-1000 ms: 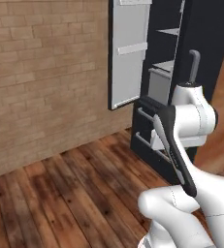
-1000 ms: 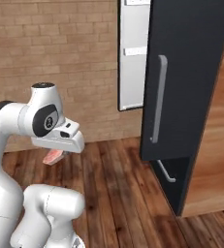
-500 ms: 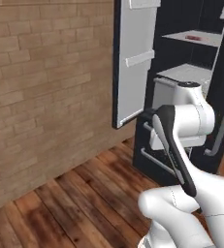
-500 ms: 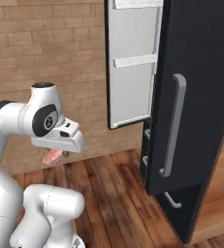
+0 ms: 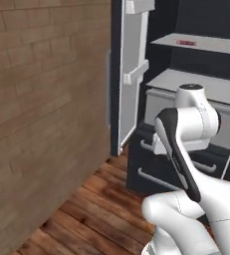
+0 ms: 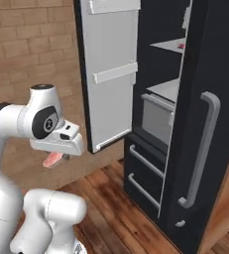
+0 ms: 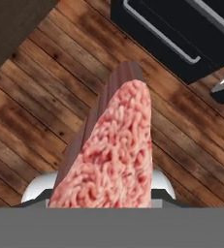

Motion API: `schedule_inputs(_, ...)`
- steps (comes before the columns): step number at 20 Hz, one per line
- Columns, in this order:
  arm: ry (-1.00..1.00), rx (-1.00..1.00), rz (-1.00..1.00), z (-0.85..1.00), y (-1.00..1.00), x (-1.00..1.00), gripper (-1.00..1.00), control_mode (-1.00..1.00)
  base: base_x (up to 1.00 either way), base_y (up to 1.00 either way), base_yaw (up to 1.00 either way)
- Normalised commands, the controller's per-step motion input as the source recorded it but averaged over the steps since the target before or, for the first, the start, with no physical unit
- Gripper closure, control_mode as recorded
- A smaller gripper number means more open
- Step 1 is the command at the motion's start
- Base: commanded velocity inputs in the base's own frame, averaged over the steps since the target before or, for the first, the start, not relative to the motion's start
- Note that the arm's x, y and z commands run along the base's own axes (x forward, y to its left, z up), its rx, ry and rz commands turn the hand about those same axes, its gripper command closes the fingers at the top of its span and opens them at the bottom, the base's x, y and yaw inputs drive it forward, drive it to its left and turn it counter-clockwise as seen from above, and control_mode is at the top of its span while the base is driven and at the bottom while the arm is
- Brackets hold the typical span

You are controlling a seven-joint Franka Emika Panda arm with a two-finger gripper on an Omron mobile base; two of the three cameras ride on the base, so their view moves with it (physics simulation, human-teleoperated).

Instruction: Place the steak on the counter behind the older steak on the same shelf of the fridge to maintain FIFO order. Close the fridge door when finished.

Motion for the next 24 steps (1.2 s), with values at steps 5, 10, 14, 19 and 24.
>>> schedule_inputs(5, 0.00, 0.00, 0.00, 0.00, 0.00, 0.00, 1.00, 1.00, 0.81, 0.24, -0.68)
schedule_inputs(10, 0.00, 0.00, 0.00, 0.00, 0.00, 0.00, 1.00, 1.00, 0.73, 0.01, -0.63)
schedule_inputs(14, 0.00, 0.00, 0.00, 0.00, 0.00, 0.00, 1.00, 1.00, 0.63, 0.01, -0.60)
schedule_inputs(19, 0.00, 0.00, 0.00, 0.00, 0.00, 0.00, 1.00, 1.00, 0.65, 0.47, -0.48)
schedule_inputs(24, 0.00, 0.00, 0.00, 0.00, 0.00, 0.00, 1.00, 1.00, 0.38, 0.37, -0.35)
